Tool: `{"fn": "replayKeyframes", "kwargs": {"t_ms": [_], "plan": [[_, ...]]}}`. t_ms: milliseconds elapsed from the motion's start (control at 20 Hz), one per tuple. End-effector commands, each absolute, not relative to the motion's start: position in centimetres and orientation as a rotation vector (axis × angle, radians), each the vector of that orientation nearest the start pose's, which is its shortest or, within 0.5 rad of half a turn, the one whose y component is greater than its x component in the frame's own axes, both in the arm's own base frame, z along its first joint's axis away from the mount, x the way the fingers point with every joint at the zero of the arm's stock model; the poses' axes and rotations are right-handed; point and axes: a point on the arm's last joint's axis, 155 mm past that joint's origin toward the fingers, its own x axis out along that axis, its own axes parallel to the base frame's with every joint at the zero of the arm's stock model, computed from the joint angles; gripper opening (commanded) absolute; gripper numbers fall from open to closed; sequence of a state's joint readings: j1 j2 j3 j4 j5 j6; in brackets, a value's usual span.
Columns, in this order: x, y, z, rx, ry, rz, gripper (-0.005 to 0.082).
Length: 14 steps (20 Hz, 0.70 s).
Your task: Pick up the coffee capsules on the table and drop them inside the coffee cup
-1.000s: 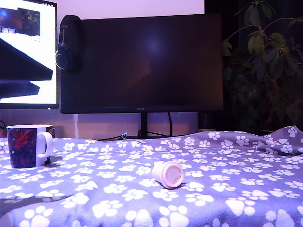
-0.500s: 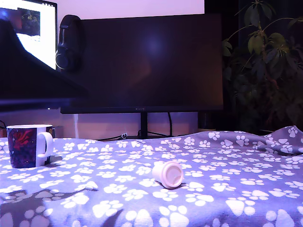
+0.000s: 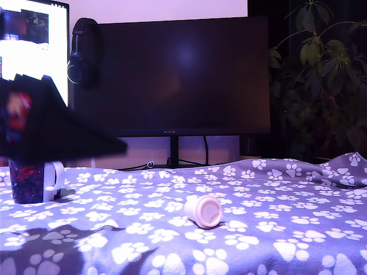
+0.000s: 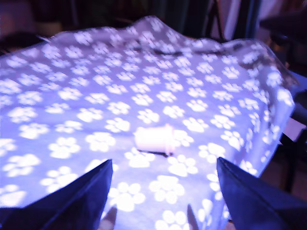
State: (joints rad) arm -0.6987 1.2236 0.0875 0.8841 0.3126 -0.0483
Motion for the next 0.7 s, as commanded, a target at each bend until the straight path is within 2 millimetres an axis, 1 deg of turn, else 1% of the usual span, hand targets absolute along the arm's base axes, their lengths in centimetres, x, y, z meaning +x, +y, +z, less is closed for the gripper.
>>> {"fn": "replayKeyframes", "kwargs": {"t_ms": [0,150,300,500,650], "plan": [[21.1,-25.5,9.1,0.012,0.283,-1.009,0.0629],[21.8,-26.8,9.0,0.015,0.288,-1.023,0.0629],[22.9,-27.8,8.5,0.020,0.309,-1.022,0.0629],[24.3,-29.0,6.9,0.031,0.361,-1.020,0.0629],[24.8,-30.3,6.0,0.038,0.386,-1.036,0.0628]]}}
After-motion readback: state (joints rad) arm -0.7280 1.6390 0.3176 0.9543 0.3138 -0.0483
